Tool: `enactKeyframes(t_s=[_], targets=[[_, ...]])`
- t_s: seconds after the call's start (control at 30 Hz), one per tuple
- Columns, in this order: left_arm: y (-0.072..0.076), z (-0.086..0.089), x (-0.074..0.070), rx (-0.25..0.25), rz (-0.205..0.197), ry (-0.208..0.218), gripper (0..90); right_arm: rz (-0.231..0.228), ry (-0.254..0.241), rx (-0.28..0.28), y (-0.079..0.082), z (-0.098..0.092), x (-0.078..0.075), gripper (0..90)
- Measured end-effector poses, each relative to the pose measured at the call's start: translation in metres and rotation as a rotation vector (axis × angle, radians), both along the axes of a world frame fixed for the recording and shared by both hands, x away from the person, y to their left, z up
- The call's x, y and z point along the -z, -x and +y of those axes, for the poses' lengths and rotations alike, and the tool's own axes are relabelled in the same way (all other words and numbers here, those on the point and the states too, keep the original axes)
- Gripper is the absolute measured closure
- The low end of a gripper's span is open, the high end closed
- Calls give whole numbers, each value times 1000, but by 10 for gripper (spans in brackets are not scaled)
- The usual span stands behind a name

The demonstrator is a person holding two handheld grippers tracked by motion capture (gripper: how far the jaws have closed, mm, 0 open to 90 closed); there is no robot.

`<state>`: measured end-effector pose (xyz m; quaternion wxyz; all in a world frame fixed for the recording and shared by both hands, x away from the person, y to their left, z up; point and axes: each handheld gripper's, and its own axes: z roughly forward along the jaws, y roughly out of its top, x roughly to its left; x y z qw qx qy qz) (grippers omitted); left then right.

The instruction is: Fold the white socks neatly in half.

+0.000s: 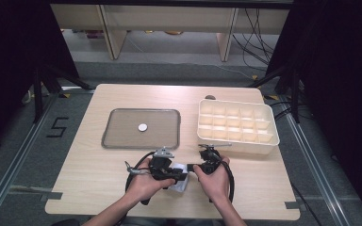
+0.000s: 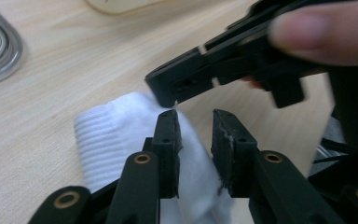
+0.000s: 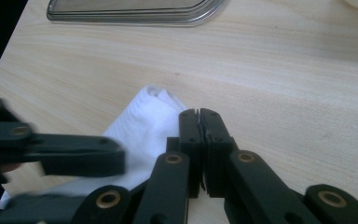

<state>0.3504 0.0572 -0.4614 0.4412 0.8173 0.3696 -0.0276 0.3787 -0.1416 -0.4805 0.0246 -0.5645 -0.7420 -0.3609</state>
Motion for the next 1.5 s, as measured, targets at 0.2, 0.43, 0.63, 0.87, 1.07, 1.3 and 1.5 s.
enactKeyframes(t_s=[0.2,0.43,0.63,0.87,1.07,1.3,1.5], targets=[[8,7,-1,20,33,-14,761,-3,-7,-4,-2,-2,-2,887],[5,0,16,31,75,-28,800,-7,7,2,-2,-3,-2,886],[5,-4,23,21,62,-30,811,17,31,34,-2,-4,-3,873],[5,-2,21,28,64,-45,804,35,-2,88,2,-10,-10,615],[4,-3,20,34,55,-44,795,59,-54,19,0,-9,-7,493],[5,-4,20,35,49,-56,792,159,-58,29,-2,-2,-2,470],[4,-4,21,55,50,-59,778,152,-49,-15,-9,2,9,420]])
